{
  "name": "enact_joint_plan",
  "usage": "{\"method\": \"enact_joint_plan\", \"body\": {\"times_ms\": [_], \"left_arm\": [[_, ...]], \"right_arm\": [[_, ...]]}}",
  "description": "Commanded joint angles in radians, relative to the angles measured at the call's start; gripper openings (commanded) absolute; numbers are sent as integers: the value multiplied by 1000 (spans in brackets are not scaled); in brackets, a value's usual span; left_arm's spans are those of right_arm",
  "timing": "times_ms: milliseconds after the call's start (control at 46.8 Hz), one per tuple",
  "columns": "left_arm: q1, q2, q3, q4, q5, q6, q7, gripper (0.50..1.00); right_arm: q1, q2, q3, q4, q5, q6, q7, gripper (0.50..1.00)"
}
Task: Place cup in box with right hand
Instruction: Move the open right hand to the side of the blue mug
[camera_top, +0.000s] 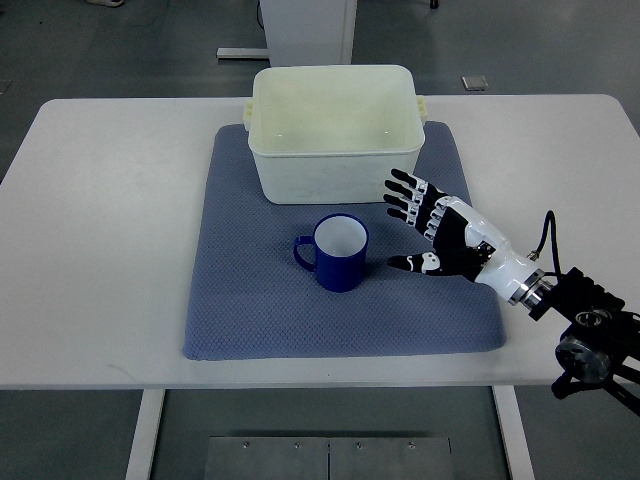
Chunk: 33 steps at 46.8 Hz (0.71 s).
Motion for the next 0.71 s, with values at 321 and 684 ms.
{"method": "enact_joint_plan", "body": {"times_ms": [321,684], "left_arm": [[0,0,0,0,1,0,0,1000],[0,0,0,0,1,0,0,1000]], "right_arm": [[9,93,-29,-89,-1,-31,36,1000],[11,173,-34,-141,-1,-63,41,1000]]}}
